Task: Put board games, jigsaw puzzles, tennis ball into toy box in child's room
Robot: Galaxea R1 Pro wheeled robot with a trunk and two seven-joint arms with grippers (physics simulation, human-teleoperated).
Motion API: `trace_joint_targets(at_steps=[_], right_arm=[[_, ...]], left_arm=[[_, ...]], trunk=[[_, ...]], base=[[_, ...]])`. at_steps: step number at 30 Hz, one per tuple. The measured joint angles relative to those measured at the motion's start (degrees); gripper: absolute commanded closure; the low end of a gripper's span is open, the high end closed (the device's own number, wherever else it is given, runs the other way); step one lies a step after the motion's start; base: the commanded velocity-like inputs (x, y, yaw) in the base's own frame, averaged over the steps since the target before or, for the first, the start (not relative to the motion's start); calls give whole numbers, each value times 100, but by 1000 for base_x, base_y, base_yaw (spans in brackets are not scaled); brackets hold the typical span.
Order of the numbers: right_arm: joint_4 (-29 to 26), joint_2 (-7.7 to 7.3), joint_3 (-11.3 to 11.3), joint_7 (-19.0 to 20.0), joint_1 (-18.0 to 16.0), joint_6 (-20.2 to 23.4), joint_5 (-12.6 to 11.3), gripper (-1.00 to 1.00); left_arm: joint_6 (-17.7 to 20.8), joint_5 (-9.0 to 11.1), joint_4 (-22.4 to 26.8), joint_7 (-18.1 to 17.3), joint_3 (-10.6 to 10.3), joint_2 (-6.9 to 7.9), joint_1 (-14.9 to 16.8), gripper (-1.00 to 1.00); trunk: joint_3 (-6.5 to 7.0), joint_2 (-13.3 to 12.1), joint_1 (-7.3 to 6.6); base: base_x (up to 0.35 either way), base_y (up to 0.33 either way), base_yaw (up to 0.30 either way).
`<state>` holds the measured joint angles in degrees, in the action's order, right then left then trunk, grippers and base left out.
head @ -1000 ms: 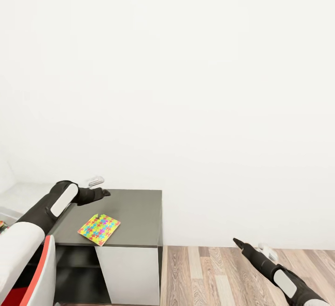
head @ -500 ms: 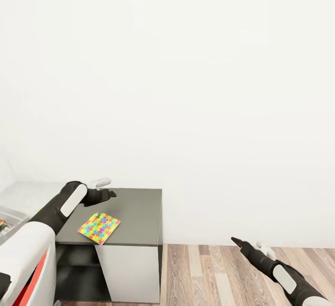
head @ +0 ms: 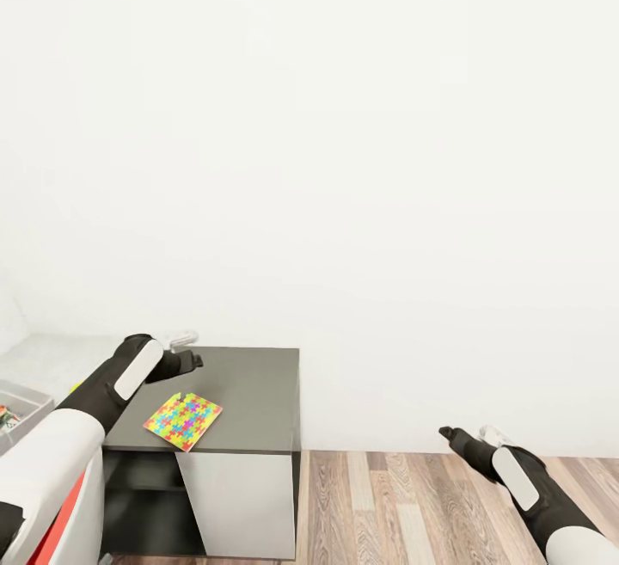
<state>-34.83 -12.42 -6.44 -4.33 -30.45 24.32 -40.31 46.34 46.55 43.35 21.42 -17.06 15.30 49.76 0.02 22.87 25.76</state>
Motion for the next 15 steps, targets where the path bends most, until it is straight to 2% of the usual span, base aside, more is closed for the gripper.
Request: trace_joint_targets(at_steps=[6,15], right_arm=[[-71,5,-3,-42,-11,-8,4,-100],[-82,18,3,-34,-14,-22,2,-100]], left_arm=[[-244,-3,0,18,-23,12,0,-100],[-305,-12,0,21,-85,-14,-3,-100]], trunk=[[0,0,0],[0,0,0]], base=[[0,0,0],[0,0,0]])
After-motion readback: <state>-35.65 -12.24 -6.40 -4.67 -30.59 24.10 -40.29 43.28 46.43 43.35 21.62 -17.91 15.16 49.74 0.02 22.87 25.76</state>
